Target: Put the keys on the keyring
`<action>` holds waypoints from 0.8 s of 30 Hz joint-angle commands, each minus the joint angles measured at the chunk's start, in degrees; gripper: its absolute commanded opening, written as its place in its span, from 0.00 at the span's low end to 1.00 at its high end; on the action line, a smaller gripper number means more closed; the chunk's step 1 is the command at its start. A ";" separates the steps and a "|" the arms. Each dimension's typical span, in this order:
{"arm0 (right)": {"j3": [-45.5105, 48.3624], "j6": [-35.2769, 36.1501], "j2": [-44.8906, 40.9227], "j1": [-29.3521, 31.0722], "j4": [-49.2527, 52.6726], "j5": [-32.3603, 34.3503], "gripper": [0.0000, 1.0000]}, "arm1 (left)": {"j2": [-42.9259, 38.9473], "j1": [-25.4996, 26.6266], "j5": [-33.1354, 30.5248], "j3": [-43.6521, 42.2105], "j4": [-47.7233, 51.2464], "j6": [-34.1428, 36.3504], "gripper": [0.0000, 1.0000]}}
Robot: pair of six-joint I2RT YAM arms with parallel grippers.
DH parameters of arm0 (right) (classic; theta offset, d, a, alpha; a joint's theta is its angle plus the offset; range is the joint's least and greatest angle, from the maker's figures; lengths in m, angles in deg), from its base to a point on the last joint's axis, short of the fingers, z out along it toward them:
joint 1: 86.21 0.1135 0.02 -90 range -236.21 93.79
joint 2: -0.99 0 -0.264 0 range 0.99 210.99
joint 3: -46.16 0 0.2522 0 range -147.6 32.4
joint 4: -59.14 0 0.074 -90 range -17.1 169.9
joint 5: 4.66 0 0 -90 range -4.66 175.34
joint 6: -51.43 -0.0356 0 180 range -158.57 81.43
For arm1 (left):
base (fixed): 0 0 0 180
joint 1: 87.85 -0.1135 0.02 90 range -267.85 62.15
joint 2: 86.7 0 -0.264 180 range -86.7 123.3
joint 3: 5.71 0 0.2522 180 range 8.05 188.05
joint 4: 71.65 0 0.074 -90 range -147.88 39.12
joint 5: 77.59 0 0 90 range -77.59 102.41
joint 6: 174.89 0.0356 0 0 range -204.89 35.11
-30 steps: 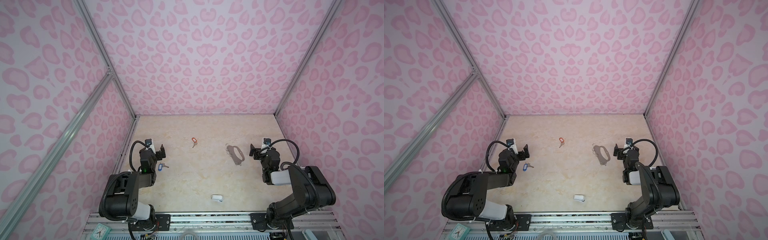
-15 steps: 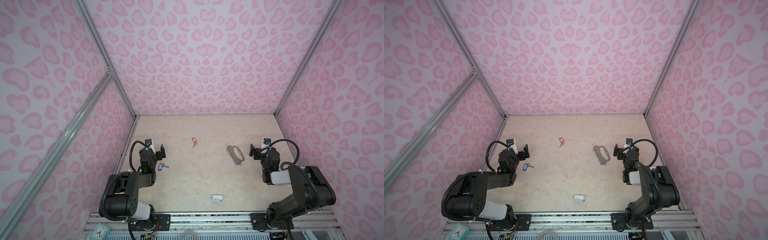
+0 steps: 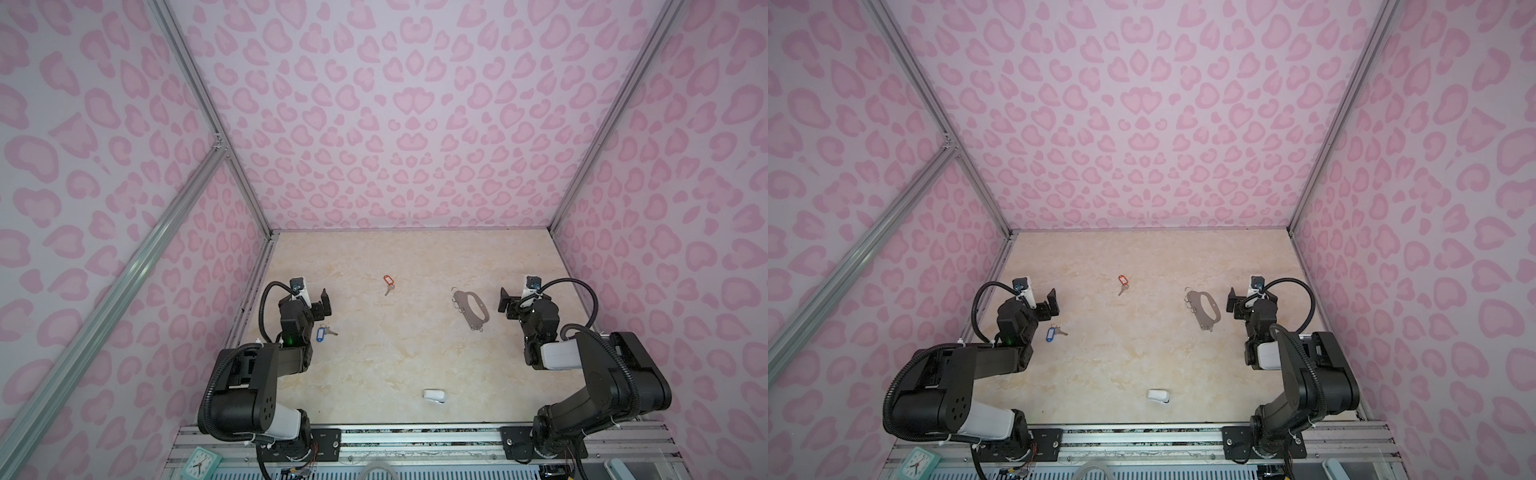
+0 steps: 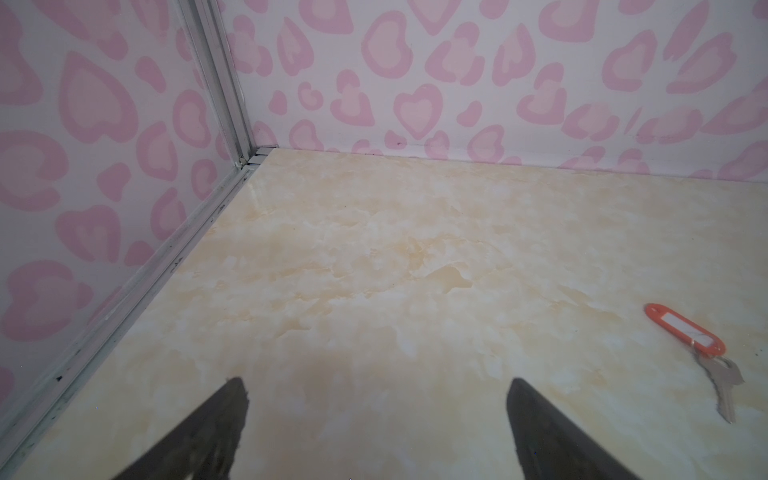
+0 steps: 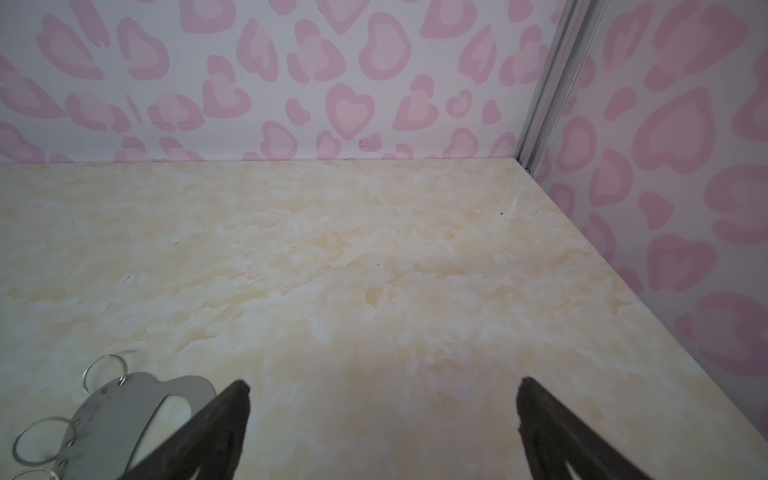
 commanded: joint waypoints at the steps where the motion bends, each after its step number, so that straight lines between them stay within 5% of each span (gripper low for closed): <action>1: 0.13 0.49 0.14 0.50 -0.31 2.30 0.98 | -0.04 0.08 -0.29 -0.03 -1.40 0.27 0.99; 21: 0.75 0.83 -0.27 1.03 -1.11 3.15 0.93 | -0.35 -0.35 0.59 -0.25 -1.68 -0.10 0.97; 24: -0.71 1.43 -5.22 1.64 5.24 3.78 0.92 | -0.47 -0.59 1.27 0.30 -0.83 -0.09 0.97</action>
